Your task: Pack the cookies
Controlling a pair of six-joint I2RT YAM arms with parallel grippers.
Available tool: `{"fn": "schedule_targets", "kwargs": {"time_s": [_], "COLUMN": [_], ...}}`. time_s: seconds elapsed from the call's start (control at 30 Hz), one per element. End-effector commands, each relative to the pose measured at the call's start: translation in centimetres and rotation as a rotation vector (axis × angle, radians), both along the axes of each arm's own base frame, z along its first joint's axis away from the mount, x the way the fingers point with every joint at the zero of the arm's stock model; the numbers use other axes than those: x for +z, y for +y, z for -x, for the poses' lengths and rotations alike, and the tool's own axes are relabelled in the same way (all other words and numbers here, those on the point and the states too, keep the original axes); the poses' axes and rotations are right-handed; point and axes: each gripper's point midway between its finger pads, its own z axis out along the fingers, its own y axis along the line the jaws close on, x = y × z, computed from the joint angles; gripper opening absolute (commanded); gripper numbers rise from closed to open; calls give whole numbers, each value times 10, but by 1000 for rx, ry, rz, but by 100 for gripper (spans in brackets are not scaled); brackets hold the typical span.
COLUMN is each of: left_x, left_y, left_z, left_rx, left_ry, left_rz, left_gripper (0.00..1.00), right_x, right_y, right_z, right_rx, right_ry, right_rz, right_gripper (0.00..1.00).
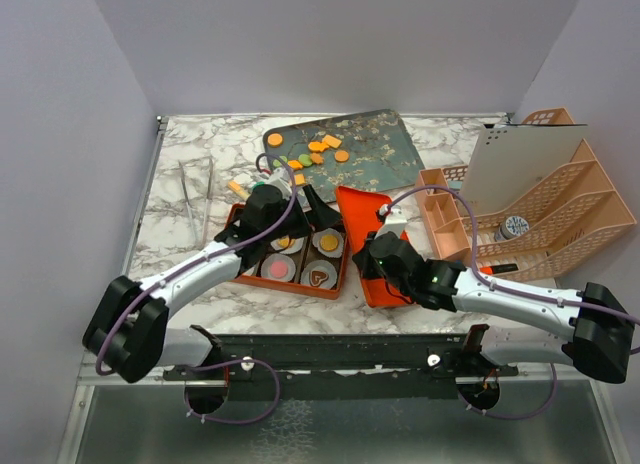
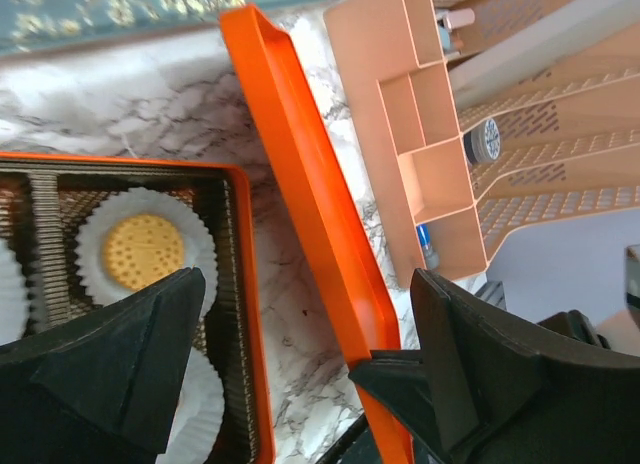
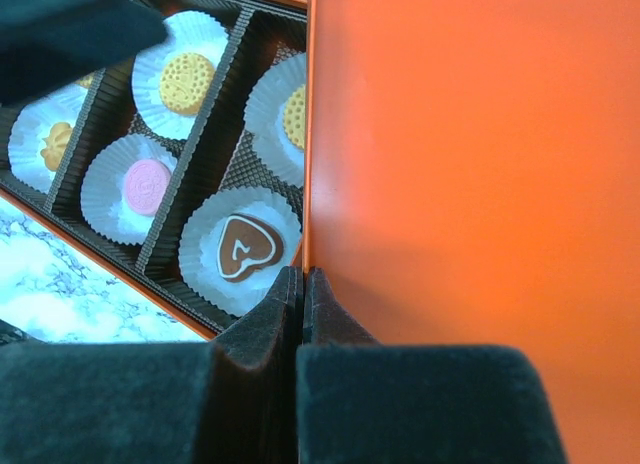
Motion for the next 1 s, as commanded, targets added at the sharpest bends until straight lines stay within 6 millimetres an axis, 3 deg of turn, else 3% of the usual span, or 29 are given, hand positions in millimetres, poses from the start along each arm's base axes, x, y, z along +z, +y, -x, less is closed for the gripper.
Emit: {"fn": "schedule_targets", "kwargs": {"time_s": [0.0, 0.2, 0.3, 0.5, 0.67, 0.77, 0.83, 0.97], "left_x": [0, -20, -20, -11, -3, 1, 7, 21], "left_y": [-34, -58, -65, -66, -63, -58, -53, -37], "left_z": [-4, -9, -9, -12, -13, -13, -12, -14], "left_rx": [-23, -15, -19, 7, 38, 63, 84, 139], "left_ry": [-12, 29, 39, 31, 28, 23, 12, -9], "left_rz": [57, 74, 112, 172, 205, 219, 231, 266], "left_gripper": [91, 82, 75, 52, 19, 10, 0, 0], "right_x": [20, 30, 33, 37, 40, 46, 52, 69], "right_y": [13, 21, 24, 28, 31, 33, 33, 34], "right_z": [-8, -8, -8, -8, -9, -9, -9, -6], "right_rx": [43, 87, 109, 169, 208, 227, 252, 331], "right_ry": [-84, -125, -145, -189, -214, -240, -264, -318], "right_rz": [-51, -88, -87, -63, -32, -21, -3, 48], "right_gripper": [0, 0, 0, 0, 0, 1, 7, 30]}}
